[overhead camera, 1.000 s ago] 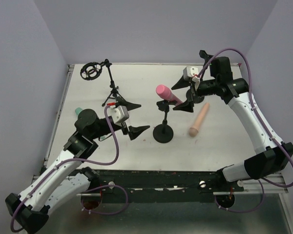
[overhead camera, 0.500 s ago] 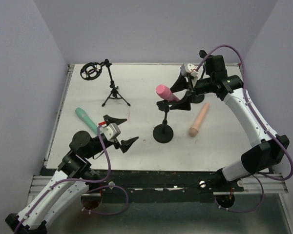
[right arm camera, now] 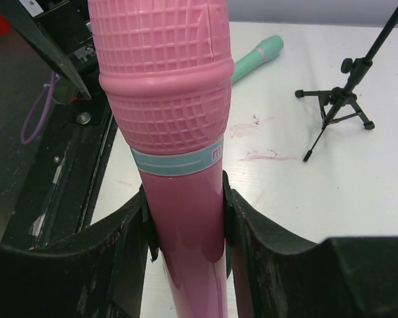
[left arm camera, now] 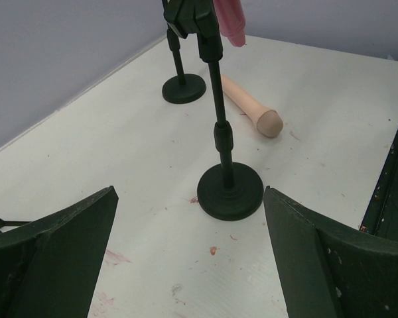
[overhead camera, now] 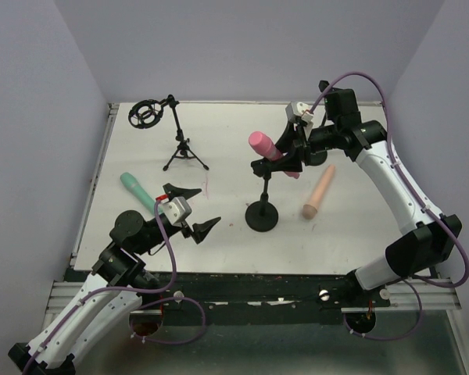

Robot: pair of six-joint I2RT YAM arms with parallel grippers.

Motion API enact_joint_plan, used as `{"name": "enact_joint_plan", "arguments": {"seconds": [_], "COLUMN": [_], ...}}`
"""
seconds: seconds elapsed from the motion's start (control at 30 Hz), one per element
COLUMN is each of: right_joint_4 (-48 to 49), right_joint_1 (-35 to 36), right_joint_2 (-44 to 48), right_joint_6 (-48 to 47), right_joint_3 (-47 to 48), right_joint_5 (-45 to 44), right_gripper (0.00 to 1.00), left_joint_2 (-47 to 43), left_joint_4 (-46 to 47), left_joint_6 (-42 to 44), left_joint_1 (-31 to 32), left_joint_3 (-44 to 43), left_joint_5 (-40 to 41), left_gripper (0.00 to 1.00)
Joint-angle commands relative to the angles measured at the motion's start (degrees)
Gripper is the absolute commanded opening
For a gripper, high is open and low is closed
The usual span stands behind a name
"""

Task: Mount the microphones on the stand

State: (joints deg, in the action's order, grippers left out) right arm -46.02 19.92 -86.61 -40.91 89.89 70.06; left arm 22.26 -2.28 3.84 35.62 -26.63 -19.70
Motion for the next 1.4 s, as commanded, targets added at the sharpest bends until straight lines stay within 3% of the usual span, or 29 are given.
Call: {"name": "enact_joint_plan", "arguments": {"seconds": [0.0, 0.27, 0.43, 0.87, 1.07, 1.37], "right_joint_4": [3.5, 7.5, 7.6, 10.9, 14.9, 32.3], "right_joint_1": [-1.2, -15.9, -26.2, -46.5, -48.0, -48.1], "right_joint_2": [4.1, 9.2, 12.3, 1.6, -5.3, -6.6], "right_joint_6": [7.8, 19.5, 22.0, 20.7, 19.1, 21.6], "right_joint_3": [4.4, 10.0, 11.5, 15.8, 16.6, 5.7], "right_joint_5": [0.2, 1.0, -4.3, -17.6, -20.5, -24.1], "right_gripper": [0.44, 0.41, 0.41, 0.41, 0.41, 0.44], "left_joint_2": [-1.0, -1.7, -2.1, -6.2, -6.6, -6.4], "left_joint_4": [0.3, 0.2, -0.2, -2.4, -2.2, -2.5], "left_joint_6": [0.1, 0.2, 0.3, 0.4, 0.4, 0.4], "left_joint_1": [-0.5, -0.4, -0.4, -0.4, -0.4, -0.4], "left_joint_3": [-0.3, -0.1, -0.3, 0.5, 0.6, 0.5], "left_joint_5": [1.4, 1.9, 2.0, 2.3, 2.3, 2.1], "left_gripper": [0.99, 0.99, 0.99, 0.99, 0.99, 0.99]}}
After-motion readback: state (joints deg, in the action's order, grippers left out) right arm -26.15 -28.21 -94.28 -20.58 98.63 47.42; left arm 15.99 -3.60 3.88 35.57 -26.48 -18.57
